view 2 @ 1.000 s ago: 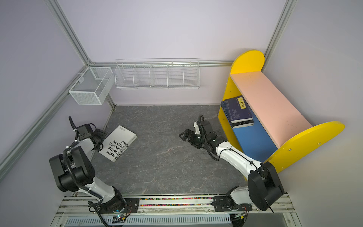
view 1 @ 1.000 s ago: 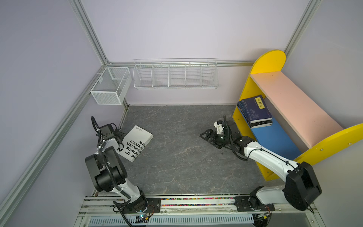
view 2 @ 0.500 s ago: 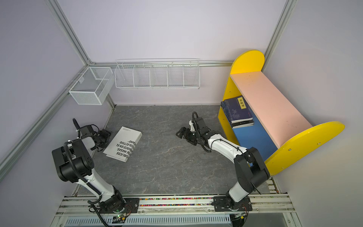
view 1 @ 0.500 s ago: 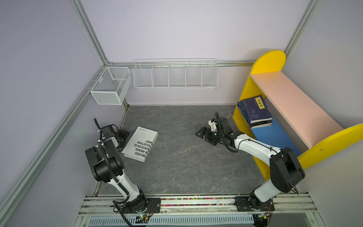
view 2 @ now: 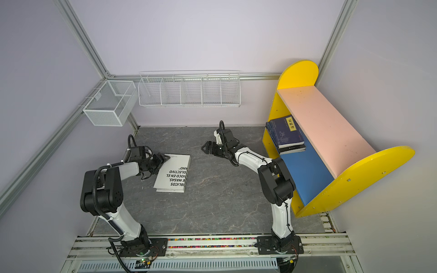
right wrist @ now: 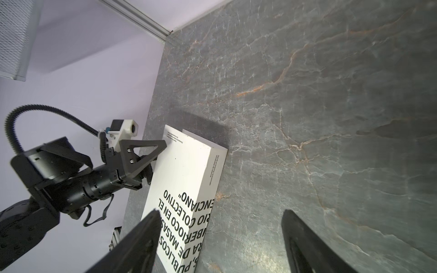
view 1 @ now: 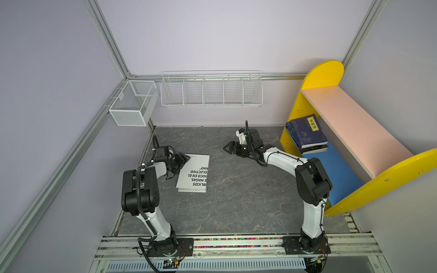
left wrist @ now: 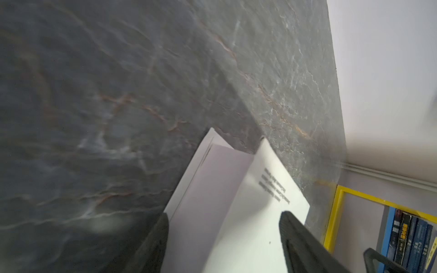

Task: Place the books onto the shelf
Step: 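Swing the right gripper toward the white book while the left gripper lowers onto it, then push the white book toward the right gripper with the left gripper and grip its edge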

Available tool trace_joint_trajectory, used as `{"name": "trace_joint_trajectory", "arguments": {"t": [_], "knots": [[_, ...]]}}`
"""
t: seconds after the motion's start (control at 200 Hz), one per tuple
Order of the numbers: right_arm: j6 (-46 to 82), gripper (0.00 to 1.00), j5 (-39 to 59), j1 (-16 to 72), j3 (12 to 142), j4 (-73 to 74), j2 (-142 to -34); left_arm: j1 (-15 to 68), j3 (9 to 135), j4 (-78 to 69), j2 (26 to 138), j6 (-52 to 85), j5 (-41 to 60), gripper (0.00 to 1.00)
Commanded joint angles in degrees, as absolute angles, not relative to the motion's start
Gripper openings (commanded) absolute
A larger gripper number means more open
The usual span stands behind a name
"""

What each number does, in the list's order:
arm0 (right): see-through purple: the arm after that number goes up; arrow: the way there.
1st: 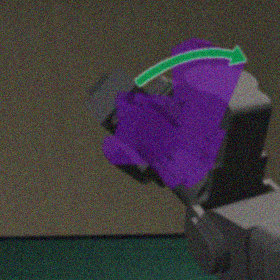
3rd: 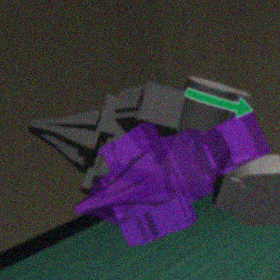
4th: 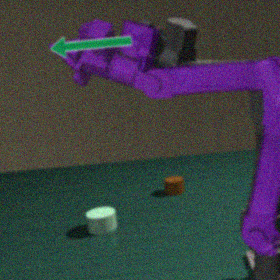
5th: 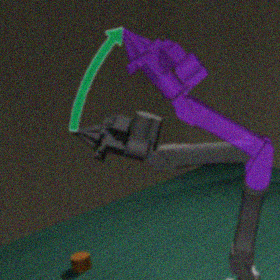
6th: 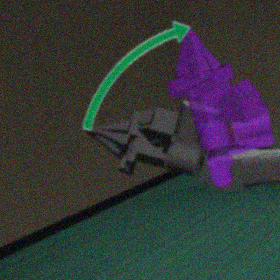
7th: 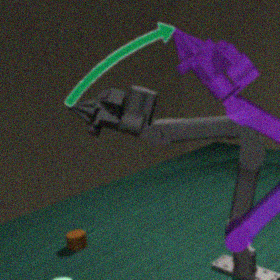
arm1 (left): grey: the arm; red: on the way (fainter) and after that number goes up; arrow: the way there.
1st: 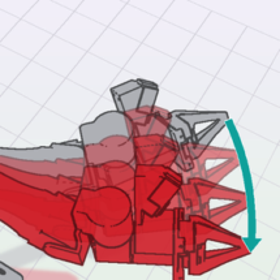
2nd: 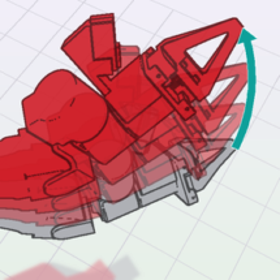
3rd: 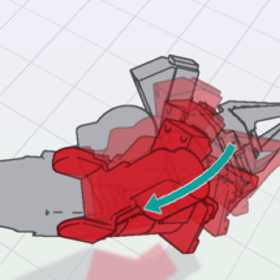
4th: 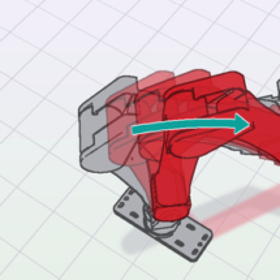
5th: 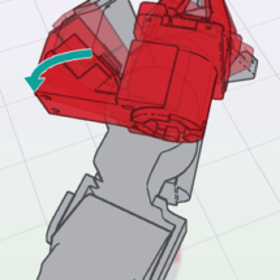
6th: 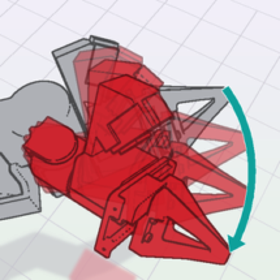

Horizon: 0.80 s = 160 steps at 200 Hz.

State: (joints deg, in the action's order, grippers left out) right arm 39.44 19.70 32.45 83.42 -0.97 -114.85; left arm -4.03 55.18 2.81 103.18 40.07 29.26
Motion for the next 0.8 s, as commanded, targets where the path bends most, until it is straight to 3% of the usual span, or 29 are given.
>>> {"name": "trace_joint_trajectory", "arguments": {"t": [0.0, 0.195, 0.545, 0.71, 0.795], "knots": [[42.4, 0.82, 19.1, 33.9, 81.3, 1.7, -116.5, -0.6, 60.2, 1.4, 106.6, 38.4, 30.5, 0.75], [41.9, 0.81, 15.1, 33.8, 73.2, 0.8, -110.0, 8.4, 73.6, 5.9, 113.7, 31.6, 33.0, 0.74], [38.6, 0.85, 5.1, 33.7, 56.5, -9.5, -85.8, 25.6, 99.3, 15.9, 126.5, 23.2, 38.6, 0.74], [33.3, 0.88, -0.5, 32.1, 57.0, -16.8, -80.6, 27.4, 96.0, 9.8, 121.1, 27.0, 35.7, 0.72], [30.5, 0.88, 1.1, 30.9, 59.6, -17.7, -82.1, 26.9, 91.1, 9.9, 113.8, 27.8, 27.6, 0.73]]}}
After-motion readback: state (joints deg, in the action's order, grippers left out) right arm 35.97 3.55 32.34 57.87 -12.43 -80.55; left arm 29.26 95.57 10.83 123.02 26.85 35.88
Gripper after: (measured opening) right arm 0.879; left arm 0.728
